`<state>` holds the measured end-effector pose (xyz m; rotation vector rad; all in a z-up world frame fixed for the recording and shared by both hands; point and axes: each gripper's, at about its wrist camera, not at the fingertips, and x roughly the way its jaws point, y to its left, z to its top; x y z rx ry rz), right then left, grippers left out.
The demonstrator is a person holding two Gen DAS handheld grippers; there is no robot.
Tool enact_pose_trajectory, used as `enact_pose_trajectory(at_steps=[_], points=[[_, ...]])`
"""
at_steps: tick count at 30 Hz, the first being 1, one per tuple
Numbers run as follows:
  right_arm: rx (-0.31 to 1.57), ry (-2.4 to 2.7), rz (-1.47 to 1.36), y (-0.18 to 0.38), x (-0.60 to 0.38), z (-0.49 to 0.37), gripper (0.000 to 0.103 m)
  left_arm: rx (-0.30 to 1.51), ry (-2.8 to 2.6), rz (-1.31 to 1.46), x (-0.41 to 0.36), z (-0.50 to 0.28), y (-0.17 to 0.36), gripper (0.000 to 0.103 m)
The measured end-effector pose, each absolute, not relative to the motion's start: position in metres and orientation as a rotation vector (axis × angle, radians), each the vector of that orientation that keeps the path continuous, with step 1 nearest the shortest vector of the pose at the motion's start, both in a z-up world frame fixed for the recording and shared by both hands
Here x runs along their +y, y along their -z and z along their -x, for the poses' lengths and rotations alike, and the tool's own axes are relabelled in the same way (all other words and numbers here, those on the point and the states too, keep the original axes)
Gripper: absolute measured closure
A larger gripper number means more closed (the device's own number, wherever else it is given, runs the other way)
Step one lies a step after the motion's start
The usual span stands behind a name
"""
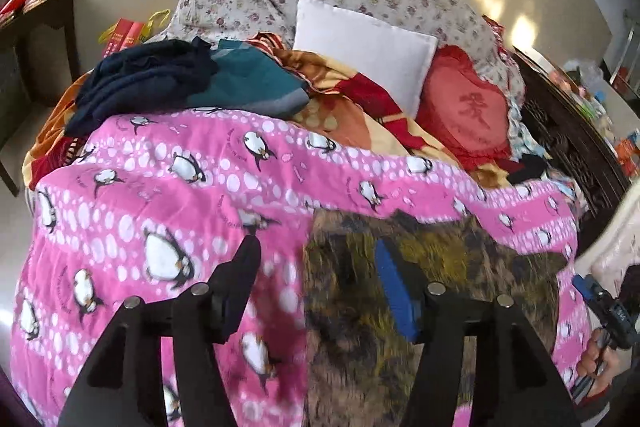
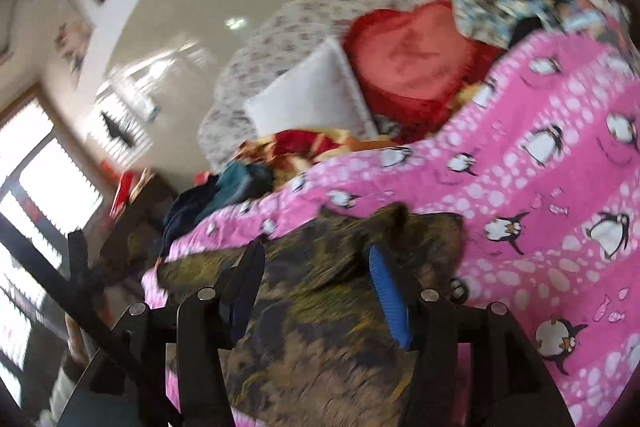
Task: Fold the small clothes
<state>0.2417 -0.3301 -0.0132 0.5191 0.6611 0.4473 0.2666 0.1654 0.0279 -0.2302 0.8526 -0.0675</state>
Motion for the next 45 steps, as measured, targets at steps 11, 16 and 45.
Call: enact_pose_trajectory(at_steps=[11, 16, 45], points=[[0.846, -0.491, -0.23, 0.062, -0.254, -0.254, 0.067, 1.062, 0.15, -0.007, 0.077, -0.254, 0.044, 0.044], [0.81, -0.441, -0.234, 0.059, -0.245, -0.3, 0.067, 1.019, 0.067, 0.039, 0.081, -0.306, 0.043, 0.044], [0.786, -0.472, -0.109, 0.065, -0.108, -0.353, 0.047, 0.939, 0.004, 0.234, 0.141, -0.315, 0.024, 0.031]])
